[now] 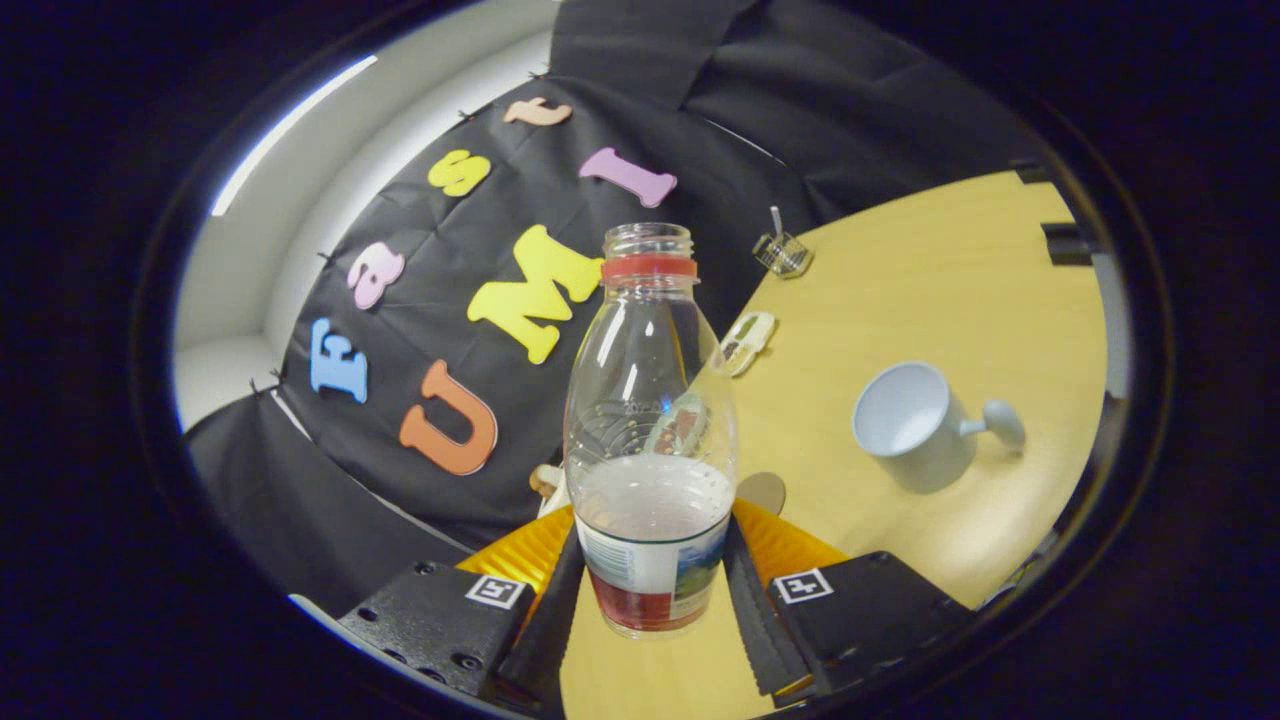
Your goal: Take the bottle from table, then pour the juice into the cup, finally place the bottle on the coaster
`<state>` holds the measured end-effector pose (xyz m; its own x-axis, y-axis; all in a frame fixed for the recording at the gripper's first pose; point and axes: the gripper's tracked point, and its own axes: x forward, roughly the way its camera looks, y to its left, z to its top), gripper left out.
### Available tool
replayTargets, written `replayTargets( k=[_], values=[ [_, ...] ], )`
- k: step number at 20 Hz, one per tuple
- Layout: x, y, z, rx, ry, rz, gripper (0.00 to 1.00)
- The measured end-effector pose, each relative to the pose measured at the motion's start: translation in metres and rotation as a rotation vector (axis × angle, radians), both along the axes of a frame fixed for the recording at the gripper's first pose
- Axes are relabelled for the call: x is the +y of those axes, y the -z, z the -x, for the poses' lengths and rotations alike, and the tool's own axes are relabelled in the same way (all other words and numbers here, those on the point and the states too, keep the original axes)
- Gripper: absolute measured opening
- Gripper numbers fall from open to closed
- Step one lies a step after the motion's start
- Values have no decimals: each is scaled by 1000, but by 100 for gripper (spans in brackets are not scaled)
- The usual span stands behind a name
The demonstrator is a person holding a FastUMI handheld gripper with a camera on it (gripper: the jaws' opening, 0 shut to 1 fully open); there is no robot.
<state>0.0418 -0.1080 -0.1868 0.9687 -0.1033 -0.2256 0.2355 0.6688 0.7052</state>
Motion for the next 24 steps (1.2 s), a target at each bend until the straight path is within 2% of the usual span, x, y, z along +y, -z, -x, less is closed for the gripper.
replayTargets(
  k=[4, 7, 13, 16, 24],
  values=[
    [-13, -27, 4, 6, -16, 286, 76],
    [-19, -66, -18, 11, -38, 450, 76],
    [-15, -98, -37, 23, -61, 670, 76],
    [-8, -103, -51, 32, -89, 700, 76],
    [-17, -81, -110, 50, -67, 767, 77]
  ],
)
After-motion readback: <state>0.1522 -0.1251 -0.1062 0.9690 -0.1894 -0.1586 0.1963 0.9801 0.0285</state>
